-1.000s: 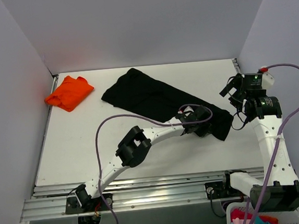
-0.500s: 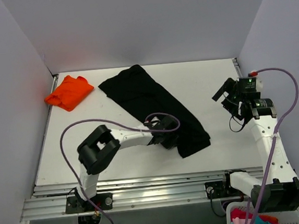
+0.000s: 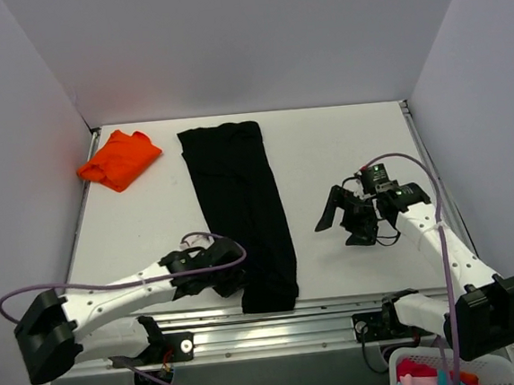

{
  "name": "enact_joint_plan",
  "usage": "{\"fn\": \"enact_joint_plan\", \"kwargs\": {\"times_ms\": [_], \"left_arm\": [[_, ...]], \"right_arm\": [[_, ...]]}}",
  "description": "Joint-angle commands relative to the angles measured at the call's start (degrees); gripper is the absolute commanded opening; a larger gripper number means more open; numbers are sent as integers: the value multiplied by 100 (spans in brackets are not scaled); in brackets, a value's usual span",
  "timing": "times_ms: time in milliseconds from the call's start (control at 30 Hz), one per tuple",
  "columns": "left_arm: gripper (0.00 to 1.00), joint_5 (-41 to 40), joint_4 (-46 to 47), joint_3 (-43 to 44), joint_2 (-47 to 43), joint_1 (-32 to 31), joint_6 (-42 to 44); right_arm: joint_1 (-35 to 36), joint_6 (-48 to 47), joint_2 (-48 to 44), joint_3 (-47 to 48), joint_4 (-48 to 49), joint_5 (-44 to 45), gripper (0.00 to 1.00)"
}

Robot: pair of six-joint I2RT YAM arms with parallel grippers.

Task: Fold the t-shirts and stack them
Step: Fold the tshirt

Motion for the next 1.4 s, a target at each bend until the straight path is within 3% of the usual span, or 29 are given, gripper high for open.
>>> {"fn": "enact_joint_plan", "kwargs": {"times_ms": [0,33,67,100,167,200,300,467,600,733,867,1200,1233,1367], "left_arm": [[4,-559,-1537,-608,-1287,113,-991],[9,-586,-1599,-757,-1597,149,-1123],[22,-664,-1599,-898,-1879,184,-1150],[58,-700,-1573,-1126,-2395,211,-1116],[99,-727,-1668,-1251,-2750,237,-1080],[94,-727,-1765,-1242,-2917,263,-1063],[94,-884,-2213,-962,-2823,281,-766],[94,-1254,-2820,320,-2067,281,-167],[94,-1351,-2514,840,-1416,290,316],[96,-1219,-1935,1007,-1021,299,545],[98,-1017,-1644,1209,-643,290,756],[100,-806,-1810,1421,-475,105,906],[95,-806,-1906,1316,-554,97,871],[93,-744,-1889,747,-1159,88,591]], "right_arm": [[557,210,107,-122,275,-646,98],[759,333,160,-113,397,-672,98],[1135,595,273,-104,677,-768,97],[1330,728,327,-104,854,-839,97],[1821,1088,511,-139,1327,-927,98],[1937,1186,555,-157,1470,-971,98],[2288,1441,723,-140,1822,-919,97],[3079,2029,1012,-139,2560,-884,95],[3792,2443,1197,-271,2991,-656,93],[4162,3101,1066,-1112,3964,-620,81],[4057,3060,881,-1361,3784,-585,72],[3759,1918,425,-1009,1613,355,73],[3653,1864,294,-1088,1412,399,73],[2689,1863,-234,-2245,2013,-197,64]]}}
